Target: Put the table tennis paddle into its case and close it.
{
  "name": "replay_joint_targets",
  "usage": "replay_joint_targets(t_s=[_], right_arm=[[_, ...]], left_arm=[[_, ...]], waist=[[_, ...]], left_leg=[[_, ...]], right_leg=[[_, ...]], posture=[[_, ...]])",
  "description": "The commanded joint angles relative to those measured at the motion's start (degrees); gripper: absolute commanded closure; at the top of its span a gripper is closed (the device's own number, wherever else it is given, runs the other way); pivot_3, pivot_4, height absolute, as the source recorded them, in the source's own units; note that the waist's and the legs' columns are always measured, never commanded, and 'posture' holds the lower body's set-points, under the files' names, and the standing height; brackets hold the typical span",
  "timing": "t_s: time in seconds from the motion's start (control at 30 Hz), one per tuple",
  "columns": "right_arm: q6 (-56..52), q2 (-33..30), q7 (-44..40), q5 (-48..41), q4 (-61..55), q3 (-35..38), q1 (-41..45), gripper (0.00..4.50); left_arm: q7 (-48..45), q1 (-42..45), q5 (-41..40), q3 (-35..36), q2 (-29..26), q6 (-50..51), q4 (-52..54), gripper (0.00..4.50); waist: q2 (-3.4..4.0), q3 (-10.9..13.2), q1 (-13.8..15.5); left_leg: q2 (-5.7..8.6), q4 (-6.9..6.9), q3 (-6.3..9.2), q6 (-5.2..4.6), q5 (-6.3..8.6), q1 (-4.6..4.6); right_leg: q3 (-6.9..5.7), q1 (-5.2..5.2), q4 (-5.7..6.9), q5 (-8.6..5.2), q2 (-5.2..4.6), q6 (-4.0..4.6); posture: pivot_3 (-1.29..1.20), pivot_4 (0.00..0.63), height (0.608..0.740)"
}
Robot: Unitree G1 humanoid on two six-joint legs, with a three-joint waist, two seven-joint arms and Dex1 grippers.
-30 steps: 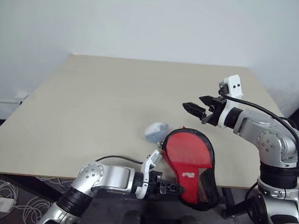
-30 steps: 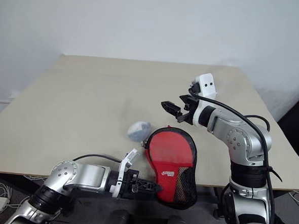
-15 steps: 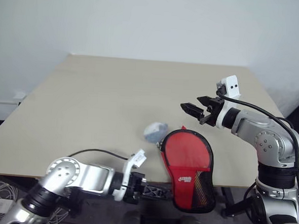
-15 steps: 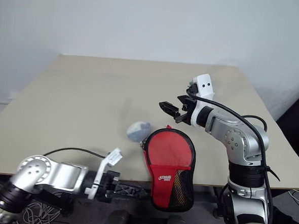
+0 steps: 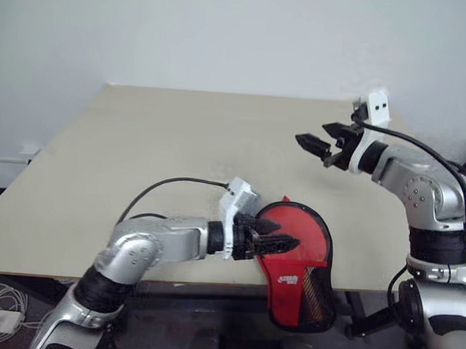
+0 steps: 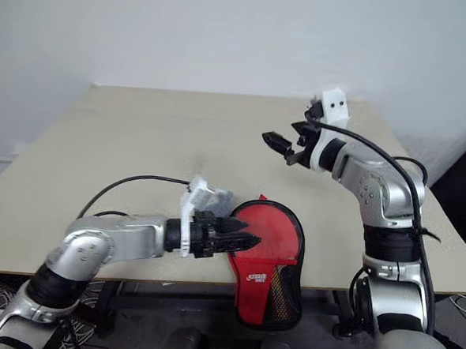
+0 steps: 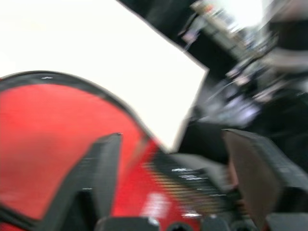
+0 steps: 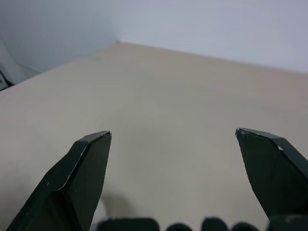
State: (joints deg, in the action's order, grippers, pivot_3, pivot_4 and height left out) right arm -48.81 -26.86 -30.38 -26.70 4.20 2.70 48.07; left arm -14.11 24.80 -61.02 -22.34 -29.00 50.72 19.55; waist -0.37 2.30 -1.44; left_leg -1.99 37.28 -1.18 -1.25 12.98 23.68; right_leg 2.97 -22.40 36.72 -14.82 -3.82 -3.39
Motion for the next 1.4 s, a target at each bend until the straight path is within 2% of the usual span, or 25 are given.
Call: replay_joint_targets(t_s=[0.03, 0.2, 0.23, 0.37, 0.53, 0.7, 0.87, 0.97, 1.17, 1.4], right_arm=[[4.7, -0.4, -2.5, 2.3, 4.3, -0.8, 5.1, 0.00], [7.1, 0.8, -7.6, 4.6, 10.3, -4.4, 9.5, 0.00], [7.1, 0.9, -8.6, 4.9, 11.1, -5.0, 10.1, 0.00], [4.9, 1.4, -14.3, 6.1, 15.8, -9.0, 13.8, 0.00], [3.9, 2.5, -22.0, 8.0, 22.4, -13.8, 19.9, 0.00], [6.6, 5.0, -31.7, 12.9, 30.7, -21.2, 26.0, 0.00], [10.7, 9.0, -38.1, 17.1, 39.7, -24.9, 30.6, 0.00], [13.5, 12.2, -40.7, 20.4, 45.3, -26.9, 32.0, 0.00], [11.8, 18.0, -43.8, 24.3, 52.5, -28.5, 33.3, 0.00], [15.3, 21.9, -42.5, 28.2, 58.0, -27.5, 32.9, 0.00]], left_arm=[[-3.9, 2.1, 13.0, -4.0, 4.5, -7.2, -4.1, 2.47], [-8.5, 0.5, 24.6, -7.4, 12.2, -14.7, -11.8, 4.35], [-9.0, 0.3, 26.2, -7.5, 13.1, -15.5, -12.6, 4.47], [-11.1, -0.6, 31.2, -7.7, 15.9, -17.8, -13.4, 4.47], [-13.3, -1.1, 39.9, -9.3, 16.0, -22.3, -16.7, 4.47], [-15.9, -2.9, 45.0, -9.1, 18.1, -28.4, -22.4, 4.47], [-18.3, -4.5, 48.2, -9.2, 19.7, -31.0, -24.9, 4.47], [-19.2, -5.7, 49.7, -8.9, 20.3, -32.4, -25.5, 4.47], [-21.6, -5.8, 52.9, -9.5, 21.0, -32.5, -27.9, 4.47], [-22.6, -6.9, 53.3, -8.4, 22.1, -29.8, -27.4, 4.47]], waist=[[-0.01, 0.0, 0.0], [0.00, 0.0, 0.0], [0.00, 0.0, 0.0], [0.01, 0.0, 0.0], [0.07, 0.0, 0.0], [0.09, 0.0, 0.0], [0.10, 0.0, 0.1], [0.11, 0.0, 0.1], [0.12, 0.0, 0.1], [0.14, 0.0, 0.2]], left_leg=[[0.00, 0.00, 0.01, 0.00, 0.00, 0.01], [0.00, 0.00, 0.02, -0.01, 0.01, 0.02], [-0.01, 0.00, 0.04, -0.02, 0.00, 0.03], [-0.01, 0.01, 0.03, -0.02, 0.00, 0.03], [-0.01, 0.02, 0.04, -0.02, 0.00, 0.03], [-0.01, 0.05, 0.07, -0.02, 0.01, 0.03], [-0.01, 0.07, 0.09, -0.02, 0.01, 0.03], [-0.01, 0.08, 0.10, -0.02, 0.01, 0.03], [-0.01, 0.11, 0.14, -0.01, 0.01, 0.03], [-0.01, 0.15, 0.23, 0.01, 0.02, 0.03]], right_leg=[[0.00, -0.01, 0.00, 0.00, 0.00, 0.00], [0.02, -0.01, 0.01, 0.00, 0.00, -0.02], [0.01, -0.02, 0.02, 0.00, 0.01, -0.02], [0.02, -0.04, 0.06, 0.01, 0.00, -0.03], [0.02, -0.06, 0.09, 0.01, 0.01, -0.03], [-0.02, -0.02, 0.09, 0.01, 0.01, -0.03], [-0.06, -0.02, 0.12, 0.01, 0.01, -0.03], [-0.08, -0.01, 0.12, 0.01, 0.00, -0.04], [-0.11, -0.01, 0.20, 0.01, 0.00, -0.03], [-0.18, 0.04, 0.22, 0.01, -0.01, -0.03]], posture=[[0.00, 0.000, 0.740], [0.00, 0.000, 0.740], [0.00, 0.000, 0.740], [0.00, 0.000, 0.740], [0.00, 0.000, 0.740], [0.00, 0.000, 0.740], [0.00, 0.000, 0.740], [0.00, 0.000, 0.740], [0.00, 0.000, 0.740], [0.00, 0.000, 0.740]])
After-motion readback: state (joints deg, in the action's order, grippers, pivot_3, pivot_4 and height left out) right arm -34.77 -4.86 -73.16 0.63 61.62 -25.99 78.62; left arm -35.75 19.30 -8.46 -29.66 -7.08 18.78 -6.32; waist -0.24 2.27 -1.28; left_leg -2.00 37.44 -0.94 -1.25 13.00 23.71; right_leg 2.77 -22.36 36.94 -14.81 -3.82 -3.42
